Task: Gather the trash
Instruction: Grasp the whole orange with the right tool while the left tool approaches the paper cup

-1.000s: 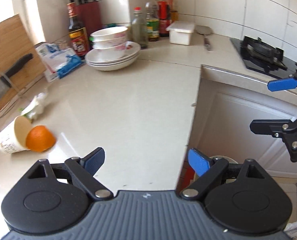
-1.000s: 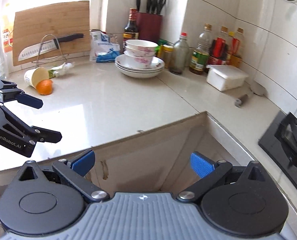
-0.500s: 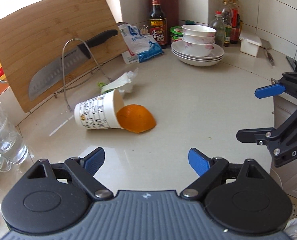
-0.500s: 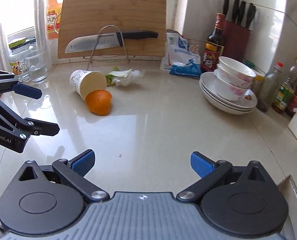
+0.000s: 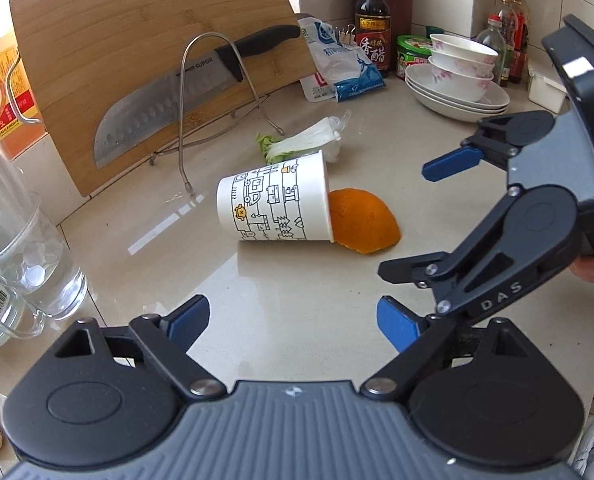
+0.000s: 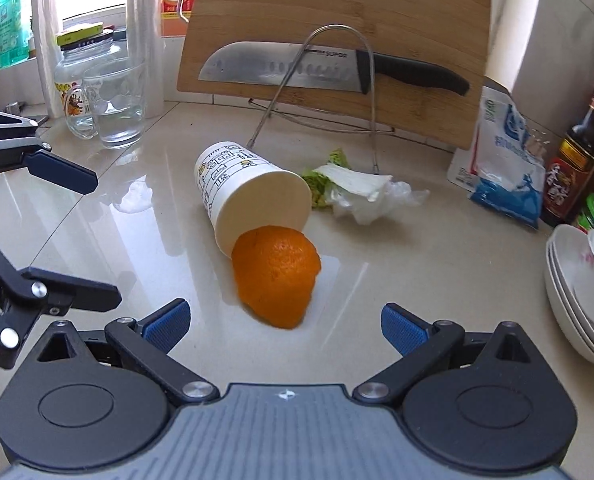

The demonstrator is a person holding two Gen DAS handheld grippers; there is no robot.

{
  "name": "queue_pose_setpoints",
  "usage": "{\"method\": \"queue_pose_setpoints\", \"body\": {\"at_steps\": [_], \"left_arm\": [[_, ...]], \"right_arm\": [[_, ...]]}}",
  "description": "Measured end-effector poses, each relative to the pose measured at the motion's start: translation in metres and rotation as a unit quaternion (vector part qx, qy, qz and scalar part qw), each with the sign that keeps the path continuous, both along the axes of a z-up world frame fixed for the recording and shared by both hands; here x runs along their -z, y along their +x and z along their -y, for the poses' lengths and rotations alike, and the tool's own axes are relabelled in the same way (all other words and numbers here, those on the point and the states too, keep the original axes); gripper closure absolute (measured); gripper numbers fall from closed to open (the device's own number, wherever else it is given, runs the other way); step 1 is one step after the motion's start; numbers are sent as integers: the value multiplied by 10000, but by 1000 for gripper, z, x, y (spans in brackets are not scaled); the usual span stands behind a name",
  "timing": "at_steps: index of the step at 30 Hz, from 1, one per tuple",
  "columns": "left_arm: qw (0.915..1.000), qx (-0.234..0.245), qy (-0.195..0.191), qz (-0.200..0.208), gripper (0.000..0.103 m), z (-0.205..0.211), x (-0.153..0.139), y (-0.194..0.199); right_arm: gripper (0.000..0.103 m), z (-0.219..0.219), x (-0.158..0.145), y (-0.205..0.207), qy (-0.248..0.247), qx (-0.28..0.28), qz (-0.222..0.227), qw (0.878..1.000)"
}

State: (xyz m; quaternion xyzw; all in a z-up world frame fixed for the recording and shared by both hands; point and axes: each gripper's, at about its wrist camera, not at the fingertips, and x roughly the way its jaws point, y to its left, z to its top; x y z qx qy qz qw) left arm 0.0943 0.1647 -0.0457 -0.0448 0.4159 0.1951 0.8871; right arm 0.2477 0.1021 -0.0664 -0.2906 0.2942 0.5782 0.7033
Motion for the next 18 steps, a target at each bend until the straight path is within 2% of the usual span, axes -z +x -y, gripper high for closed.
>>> {"method": "queue_pose_setpoints", "body": {"at_steps": [4,11,14,18], "left_arm": [[9999,155,-2,-76,12,-5,4,3],[9994,329,-15,-125,12,-17,5,10],[9992,402,-17,-78,12,-20,0,15],[9985,536,29,-47,12,-22,-5,20]], "right_arm": [[8,-22,10,4,-120,-213,15,9997],[24,-28,13,3,-107,-358,-9,9993],[39,-27,12,5,-93,-324,-26,9994],[40,-23,11,9,-91,-239,-55,9997]]}}
